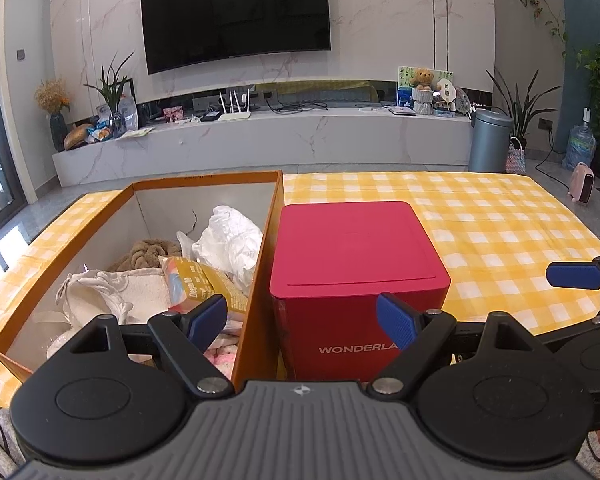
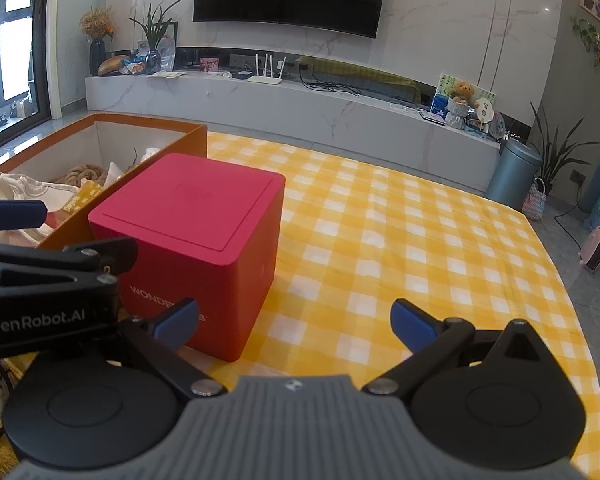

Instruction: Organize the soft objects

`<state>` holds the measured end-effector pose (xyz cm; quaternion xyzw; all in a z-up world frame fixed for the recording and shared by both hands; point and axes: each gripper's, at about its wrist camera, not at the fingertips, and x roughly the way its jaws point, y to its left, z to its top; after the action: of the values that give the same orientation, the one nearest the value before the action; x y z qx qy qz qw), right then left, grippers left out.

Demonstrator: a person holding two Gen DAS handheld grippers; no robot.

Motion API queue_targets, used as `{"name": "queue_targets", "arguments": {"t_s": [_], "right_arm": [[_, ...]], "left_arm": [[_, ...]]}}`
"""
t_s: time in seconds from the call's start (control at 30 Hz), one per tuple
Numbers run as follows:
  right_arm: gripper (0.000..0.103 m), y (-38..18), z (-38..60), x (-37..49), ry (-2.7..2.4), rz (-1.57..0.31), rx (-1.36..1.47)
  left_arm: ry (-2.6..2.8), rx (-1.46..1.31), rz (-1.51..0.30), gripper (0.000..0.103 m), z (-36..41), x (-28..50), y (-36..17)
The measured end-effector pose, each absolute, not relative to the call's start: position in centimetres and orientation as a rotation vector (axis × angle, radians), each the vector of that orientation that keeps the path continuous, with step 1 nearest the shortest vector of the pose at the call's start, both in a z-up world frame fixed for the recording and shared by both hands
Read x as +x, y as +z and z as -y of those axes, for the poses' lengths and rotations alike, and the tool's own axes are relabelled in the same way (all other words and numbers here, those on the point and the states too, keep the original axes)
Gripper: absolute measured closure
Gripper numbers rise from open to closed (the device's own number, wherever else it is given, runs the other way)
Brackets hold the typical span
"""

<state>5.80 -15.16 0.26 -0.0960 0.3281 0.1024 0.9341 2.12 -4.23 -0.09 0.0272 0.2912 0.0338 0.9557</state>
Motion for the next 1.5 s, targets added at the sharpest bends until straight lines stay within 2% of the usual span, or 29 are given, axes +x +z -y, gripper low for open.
{"name": "queue_targets", "arguments": {"t_s": [1.5], "right_arm": [[0.003,-0.13,14.96,5.73,0.208,-0.683,-0.221]], "left_arm": [[0.076,0.057,-0.603,0.004,4.35,2.21,-0.46]]}}
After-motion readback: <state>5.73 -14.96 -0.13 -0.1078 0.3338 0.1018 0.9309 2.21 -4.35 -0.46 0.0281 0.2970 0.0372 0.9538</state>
